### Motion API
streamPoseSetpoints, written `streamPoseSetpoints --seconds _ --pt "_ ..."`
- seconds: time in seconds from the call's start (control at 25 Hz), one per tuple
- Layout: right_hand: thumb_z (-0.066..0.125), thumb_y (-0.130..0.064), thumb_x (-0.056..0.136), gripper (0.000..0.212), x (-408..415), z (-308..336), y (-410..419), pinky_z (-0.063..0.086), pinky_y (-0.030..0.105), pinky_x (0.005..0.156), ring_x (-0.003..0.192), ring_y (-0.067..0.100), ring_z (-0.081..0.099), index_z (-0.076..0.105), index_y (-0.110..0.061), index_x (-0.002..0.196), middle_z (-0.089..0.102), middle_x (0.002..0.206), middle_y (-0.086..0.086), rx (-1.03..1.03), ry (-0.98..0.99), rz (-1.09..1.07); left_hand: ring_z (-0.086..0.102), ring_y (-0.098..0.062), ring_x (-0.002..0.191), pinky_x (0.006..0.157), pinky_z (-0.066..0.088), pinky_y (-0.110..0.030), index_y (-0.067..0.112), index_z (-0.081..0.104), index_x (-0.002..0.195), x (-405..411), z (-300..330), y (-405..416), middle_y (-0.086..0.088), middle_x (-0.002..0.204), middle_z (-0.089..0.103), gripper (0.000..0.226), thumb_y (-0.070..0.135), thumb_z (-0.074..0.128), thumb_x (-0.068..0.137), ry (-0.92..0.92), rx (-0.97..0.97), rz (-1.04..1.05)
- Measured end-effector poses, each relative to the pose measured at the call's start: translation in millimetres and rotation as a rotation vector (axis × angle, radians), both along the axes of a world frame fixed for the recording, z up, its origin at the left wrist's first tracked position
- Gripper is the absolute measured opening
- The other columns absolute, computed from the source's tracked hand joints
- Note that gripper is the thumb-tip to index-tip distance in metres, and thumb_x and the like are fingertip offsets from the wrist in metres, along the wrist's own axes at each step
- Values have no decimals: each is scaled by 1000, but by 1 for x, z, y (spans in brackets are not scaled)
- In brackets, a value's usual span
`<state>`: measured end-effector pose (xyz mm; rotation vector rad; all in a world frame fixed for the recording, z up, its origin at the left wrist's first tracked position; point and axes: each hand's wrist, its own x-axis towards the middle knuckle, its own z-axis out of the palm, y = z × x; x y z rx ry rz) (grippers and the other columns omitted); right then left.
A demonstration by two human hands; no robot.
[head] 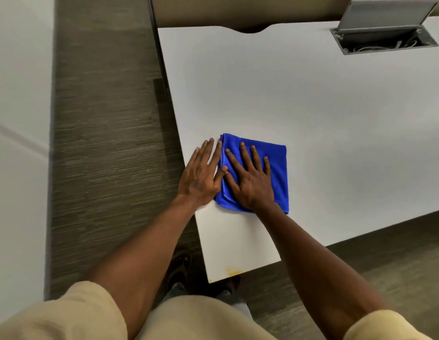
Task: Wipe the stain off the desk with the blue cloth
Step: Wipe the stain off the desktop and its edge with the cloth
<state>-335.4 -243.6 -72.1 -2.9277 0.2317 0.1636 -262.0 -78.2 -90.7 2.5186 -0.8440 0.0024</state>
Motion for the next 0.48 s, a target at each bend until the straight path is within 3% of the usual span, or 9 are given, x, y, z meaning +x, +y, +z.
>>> streamPoseSetpoints --seconds 0.12,0.24,0.36,0.48 --pt "13 -74 101 67 -12 5 -45 0 54 131 163 20 -6 1 -50 163 -4 176 -10 7 20 30 21 -27 157 128 19 -45 15 21 163 -2 -4 0 -14 169 23 66 49 27 108 -47 28 3" --pt "13 -73 100 69 -20 9 -90 0 54 130 163 23 -5 3 -49 164 -1 177 -7 -7 43 -117 19 -25 157 129 15 -41 20 16 164 -3 -9 -2 -10 170 20 66 54 19 108 -52 38 14" --pt "14 -69 102 68 -28 5 -80 -1 56 130 163 25 -8 0 -46 165 -4 177 -4 -19 44 -171 17 -22 158 129 13 -40 22 14 164 -1 -9 -1 -9 171 19 66 55 19 108 -38 40 17" --pt "16 -69 104 68 -75 3 -65 1 59 129 162 25 -10 -3 -46 165 -6 176 -5 -12 16 -82 14 -21 158 129 13 -42 22 14 164 -2 -6 -3 -9 171 18 66 54 20 107 -42 58 16"
